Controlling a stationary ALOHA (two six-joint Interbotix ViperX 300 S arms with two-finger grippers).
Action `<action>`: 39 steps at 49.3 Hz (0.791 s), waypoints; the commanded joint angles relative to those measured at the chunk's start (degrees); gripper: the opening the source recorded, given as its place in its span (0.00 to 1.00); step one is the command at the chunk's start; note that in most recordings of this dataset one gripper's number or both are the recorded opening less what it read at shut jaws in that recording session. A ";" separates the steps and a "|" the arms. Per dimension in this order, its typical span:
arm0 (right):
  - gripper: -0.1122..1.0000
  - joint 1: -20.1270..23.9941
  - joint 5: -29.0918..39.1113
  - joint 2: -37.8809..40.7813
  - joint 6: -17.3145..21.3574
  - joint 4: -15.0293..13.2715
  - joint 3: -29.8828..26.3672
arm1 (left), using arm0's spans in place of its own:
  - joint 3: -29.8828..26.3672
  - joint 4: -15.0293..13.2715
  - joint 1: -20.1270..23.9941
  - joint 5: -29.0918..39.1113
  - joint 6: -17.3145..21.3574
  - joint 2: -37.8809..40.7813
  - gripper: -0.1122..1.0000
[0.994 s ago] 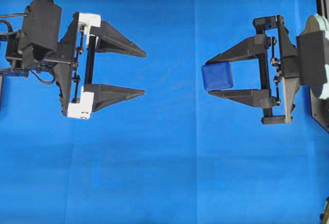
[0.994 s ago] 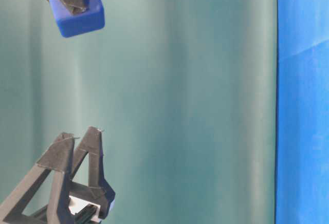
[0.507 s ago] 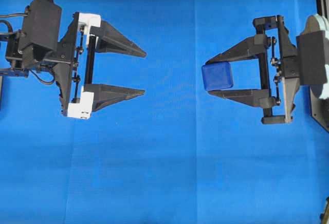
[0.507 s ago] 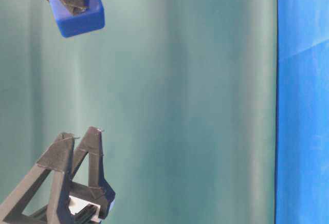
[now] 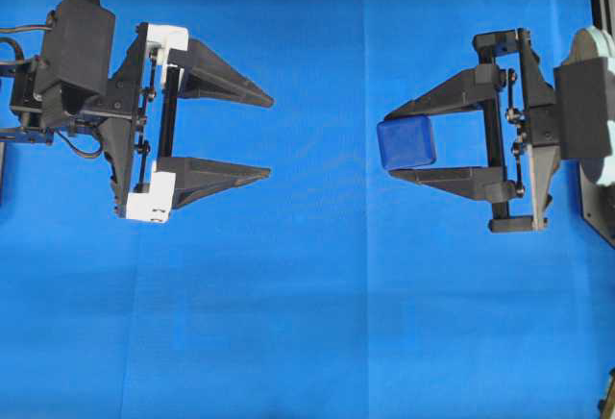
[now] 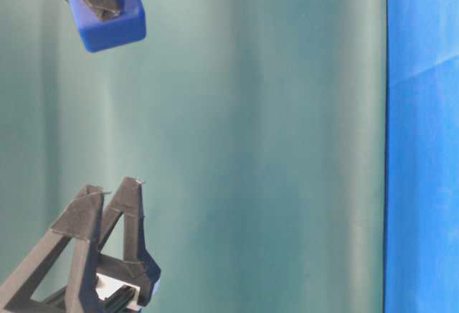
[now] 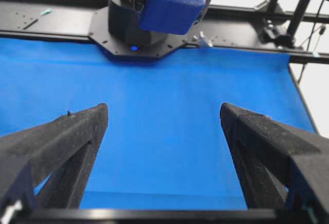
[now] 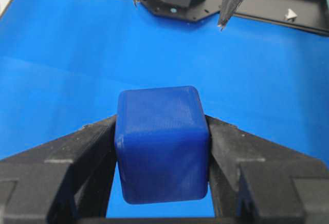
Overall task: Handover the blue block to the right arm after grasping it with the left arm, then place it in the designated position.
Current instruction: 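Hold the cube in the right gripper and reorient it downward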
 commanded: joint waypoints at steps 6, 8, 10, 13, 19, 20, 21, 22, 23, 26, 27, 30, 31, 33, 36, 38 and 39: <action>0.48 0.09 -0.18 -0.53 0.18 0.35 -1.41 | -0.97 0.00 -0.18 -0.35 0.00 -1.05 0.94; 0.48 0.09 -0.18 -0.53 0.18 0.44 -1.41 | -0.97 0.00 -0.09 -0.44 0.00 -1.05 0.94; 0.48 0.09 0.09 -0.44 0.26 0.62 -1.41 | -0.97 0.09 -0.18 -0.44 0.00 -1.05 0.94; 0.48 0.09 0.88 -0.44 0.26 1.14 -1.41 | -0.97 0.09 -0.18 -0.44 0.00 -1.05 0.94; 0.48 0.09 3.69 -0.26 0.97 2.90 -1.41 | -1.05 0.09 -0.18 -0.35 0.00 -1.05 0.94; 0.48 0.18 4.22 -0.26 1.14 3.16 -1.49 | -1.05 0.09 -0.18 -0.35 0.00 -1.05 0.94; 0.48 0.18 4.83 -0.26 1.32 3.34 -1.41 | -0.97 0.09 -0.09 -0.44 0.00 -1.05 0.94; 0.48 0.26 5.45 -0.18 1.49 3.52 -1.49 | -0.97 0.09 -0.18 -0.35 0.00 -1.05 0.94; 0.48 0.35 6.06 -0.09 1.67 3.69 -1.49 | -1.05 0.09 -0.09 -0.35 0.00 -1.05 0.94; 0.48 0.62 7.91 -0.09 2.46 3.96 -1.58 | -1.05 0.00 -0.09 -0.44 0.09 -1.05 0.94; 0.48 0.70 8.79 -0.09 2.90 4.13 -1.49 | -1.05 0.09 -0.18 -0.44 0.09 -1.05 0.94; 0.48 1.14 10.46 -0.09 3.78 4.48 -1.58 | -1.05 0.09 -0.09 -0.35 0.09 -1.05 0.94; 0.48 1.23 11.07 -0.09 4.04 4.57 -1.58 | -1.05 0.09 -0.09 -0.35 0.09 -1.05 0.94; 0.48 1.49 12.13 -0.09 4.48 4.83 -1.58 | -1.05 0.09 -0.09 -0.35 0.09 -1.05 0.94; 0.48 1.85 13.62 0.00 5.10 5.10 -1.58 | -1.14 0.09 -0.18 -0.44 0.18 -1.05 0.94; 0.48 2.11 14.68 -0.09 5.45 5.19 -1.58 | -1.14 0.09 -0.18 -0.35 0.18 -1.05 0.94; 0.48 2.29 15.12 -0.09 5.62 5.27 -1.67 | -1.14 0.09 -0.18 -0.35 0.18 -1.05 0.94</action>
